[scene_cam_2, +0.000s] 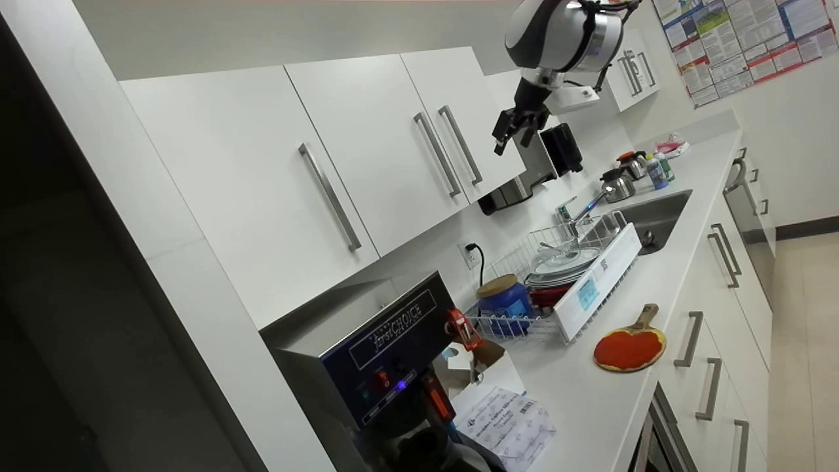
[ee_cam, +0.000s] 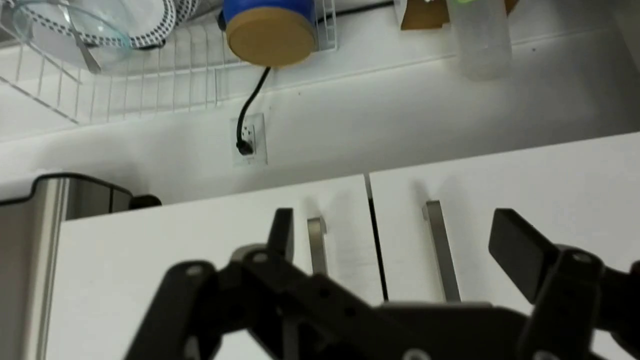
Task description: Open the cabinet door on the far right
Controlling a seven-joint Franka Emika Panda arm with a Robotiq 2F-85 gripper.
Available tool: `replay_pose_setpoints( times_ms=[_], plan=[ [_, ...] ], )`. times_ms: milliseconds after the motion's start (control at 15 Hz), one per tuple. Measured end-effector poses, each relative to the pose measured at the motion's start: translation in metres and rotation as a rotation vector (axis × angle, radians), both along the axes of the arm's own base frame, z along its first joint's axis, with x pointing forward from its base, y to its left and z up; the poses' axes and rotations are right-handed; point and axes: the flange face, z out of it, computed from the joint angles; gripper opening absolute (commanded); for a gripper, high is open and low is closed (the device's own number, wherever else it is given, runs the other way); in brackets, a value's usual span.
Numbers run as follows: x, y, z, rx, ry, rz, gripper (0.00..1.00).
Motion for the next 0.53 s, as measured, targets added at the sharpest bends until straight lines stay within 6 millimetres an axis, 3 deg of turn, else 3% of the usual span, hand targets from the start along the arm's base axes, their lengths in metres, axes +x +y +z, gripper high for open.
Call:
replay_pose_setpoints(
  times_ms=[533],
  plan=[
    [0.057,0.004,0.044,-0.050,-0.254,0.089,1.00]
  ],
)
